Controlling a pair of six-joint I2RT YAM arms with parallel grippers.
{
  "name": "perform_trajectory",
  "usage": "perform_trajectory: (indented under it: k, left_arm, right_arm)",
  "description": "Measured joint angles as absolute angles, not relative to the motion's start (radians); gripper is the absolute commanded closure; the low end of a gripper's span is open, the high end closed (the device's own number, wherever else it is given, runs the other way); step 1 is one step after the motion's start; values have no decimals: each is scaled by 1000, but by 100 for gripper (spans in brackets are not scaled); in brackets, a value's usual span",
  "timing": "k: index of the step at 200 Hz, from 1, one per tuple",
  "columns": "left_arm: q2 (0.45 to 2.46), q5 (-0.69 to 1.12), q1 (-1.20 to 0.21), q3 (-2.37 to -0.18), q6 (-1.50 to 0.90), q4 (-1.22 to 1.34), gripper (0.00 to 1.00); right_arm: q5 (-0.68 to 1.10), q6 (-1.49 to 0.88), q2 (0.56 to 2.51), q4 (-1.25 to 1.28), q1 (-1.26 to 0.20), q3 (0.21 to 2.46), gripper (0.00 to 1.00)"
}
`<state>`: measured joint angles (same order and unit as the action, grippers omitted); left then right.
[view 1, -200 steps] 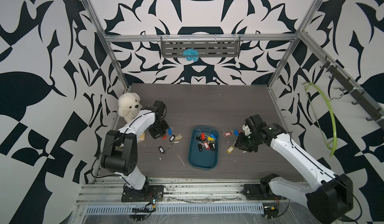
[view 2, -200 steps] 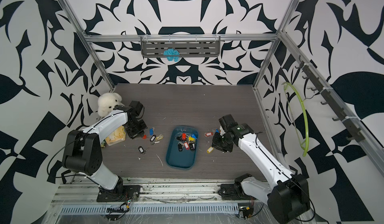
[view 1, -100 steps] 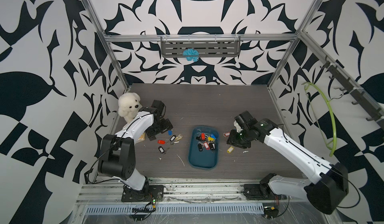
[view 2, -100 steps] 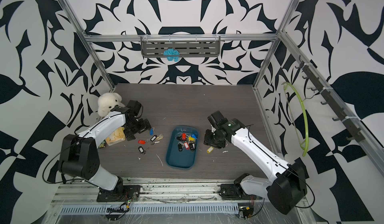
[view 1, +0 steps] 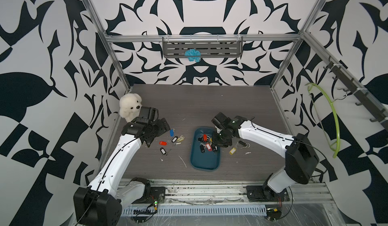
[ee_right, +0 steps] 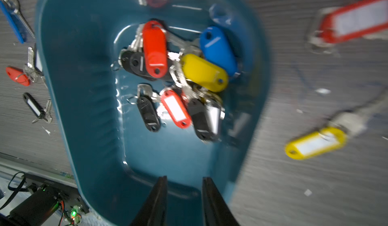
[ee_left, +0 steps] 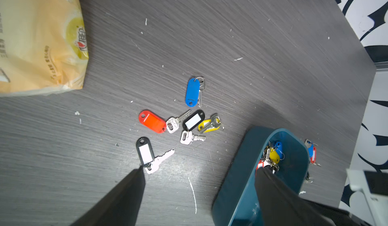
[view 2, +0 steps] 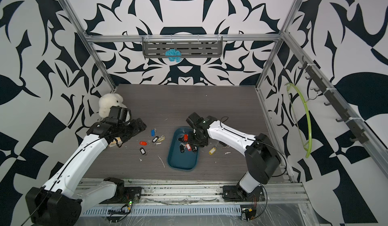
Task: Take the keys out of the storage box
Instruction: Place the key at the center of the board, then move the storage box to the center of the board.
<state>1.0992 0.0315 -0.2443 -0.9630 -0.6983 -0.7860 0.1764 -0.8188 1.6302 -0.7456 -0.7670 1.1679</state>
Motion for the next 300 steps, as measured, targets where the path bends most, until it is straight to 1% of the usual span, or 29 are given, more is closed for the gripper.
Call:
perform_trajectory:
  k: [38, 70, 97, 119, 157, 192, 248, 300]
  left_arm:
    - [1085, 47, -244, -920, -699, -783, 10]
    - [1080, 51, -245, -916, -698, -781, 10]
    - [1080, 54, -245, -916, -697, -781, 10]
    - [1080, 55, -245, -916, -690, -780, 10]
    - [1079, 60, -245, -904, -678, -776, 9]
    - [1079, 65, -245, -904, -660, -774, 9]
    - [1079, 71, -245, -904, -627, -774, 9]
    - [1079, 75, -245, -897, -601, -772, 8]
  right_arm:
    - [177, -843, 1748, -703, -810, 1241, 65]
    - [168, -876, 1818, -690, -820, 1308, 70]
    - [152, -938, 1867, -691, -820, 1361, 70]
    - [147, -997, 1900, -695, -821, 1397, 68]
    - [144, -1085, 1966, -715, -828, 1462, 60]
    - [146, -1142, 1998, -734, -834, 1474, 59]
    - [149, -1201, 2004, -738, -835, 1470, 63]
    - [137, -1217, 2011, -735, -835, 1471, 65]
